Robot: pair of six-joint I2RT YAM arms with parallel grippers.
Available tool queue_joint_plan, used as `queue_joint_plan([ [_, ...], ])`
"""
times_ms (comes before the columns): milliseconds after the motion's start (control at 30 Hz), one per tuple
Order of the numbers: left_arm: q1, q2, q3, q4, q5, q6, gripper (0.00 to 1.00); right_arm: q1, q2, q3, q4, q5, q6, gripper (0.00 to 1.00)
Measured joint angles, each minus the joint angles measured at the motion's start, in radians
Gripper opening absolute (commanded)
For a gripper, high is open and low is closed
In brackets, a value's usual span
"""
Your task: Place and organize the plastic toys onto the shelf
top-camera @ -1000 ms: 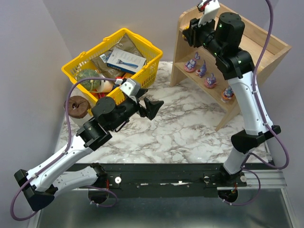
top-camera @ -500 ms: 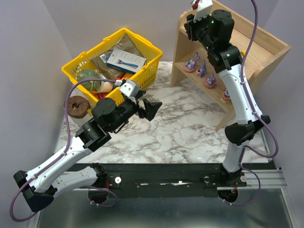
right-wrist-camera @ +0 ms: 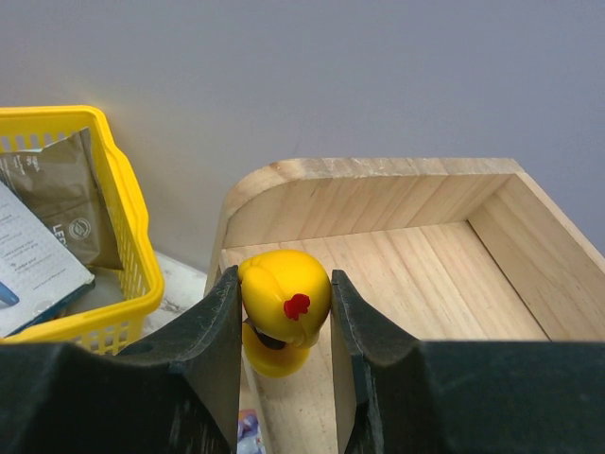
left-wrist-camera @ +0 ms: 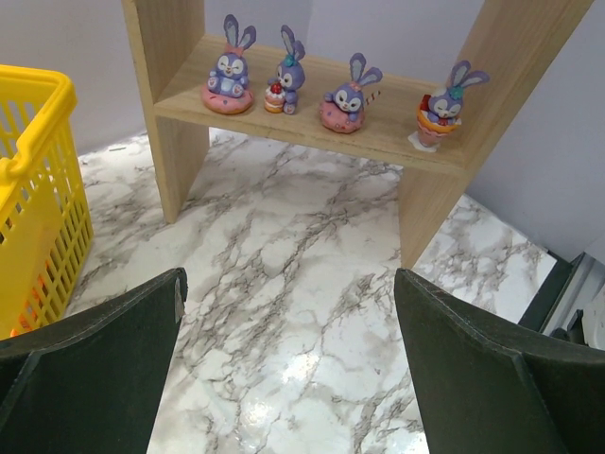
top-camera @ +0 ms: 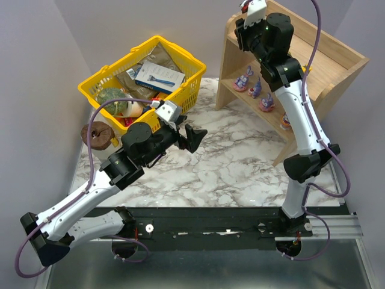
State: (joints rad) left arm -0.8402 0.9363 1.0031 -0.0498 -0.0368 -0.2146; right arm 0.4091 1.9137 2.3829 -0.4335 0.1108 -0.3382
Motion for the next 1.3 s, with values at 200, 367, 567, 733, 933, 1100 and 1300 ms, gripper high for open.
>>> queue_joint_plan([
  [200, 0.0, 0.01, 0.0, 0.0, 0.0, 0.0, 0.99, -0.009, 0.007, -0.002, 0.01, 0.005, -0.003, 0.22],
  [367, 0.0, 0.015, 0.0, 0.0, 0.0, 0.0, 0.99, -0.012, 0.007, -0.005, 0.019, 0.013, -0.003, 0.24],
  [567, 0.0, 0.025, 0.0, -0.001, 0.0, 0.0, 0.99, -0.012, 0.007, -0.012, 0.029, 0.013, -0.003, 0.25],
  [733, 0.0, 0.025, 0.0, -0.001, 0.0, 0.001, 0.99, -0.012, 0.007, -0.02, 0.042, 0.013, -0.003, 0.27],
  [933, 0.0, 0.025, 0.0, -0.001, -0.001, 0.001, 0.99, -0.01, 0.007, -0.031, 0.063, 0.014, -0.003, 0.28],
  [1100, 0.0, 0.025, 0.0, -0.001, -0.001, 0.002, 0.99, 0.003, 0.007, -0.035, 0.069, 0.036, -0.003, 0.29],
  [1300, 0.0, 0.025, 0.0, -0.001, -0.002, 0.002, 0.99, 0.01, 0.007, -0.042, 0.073, 0.06, -0.004, 0.29],
])
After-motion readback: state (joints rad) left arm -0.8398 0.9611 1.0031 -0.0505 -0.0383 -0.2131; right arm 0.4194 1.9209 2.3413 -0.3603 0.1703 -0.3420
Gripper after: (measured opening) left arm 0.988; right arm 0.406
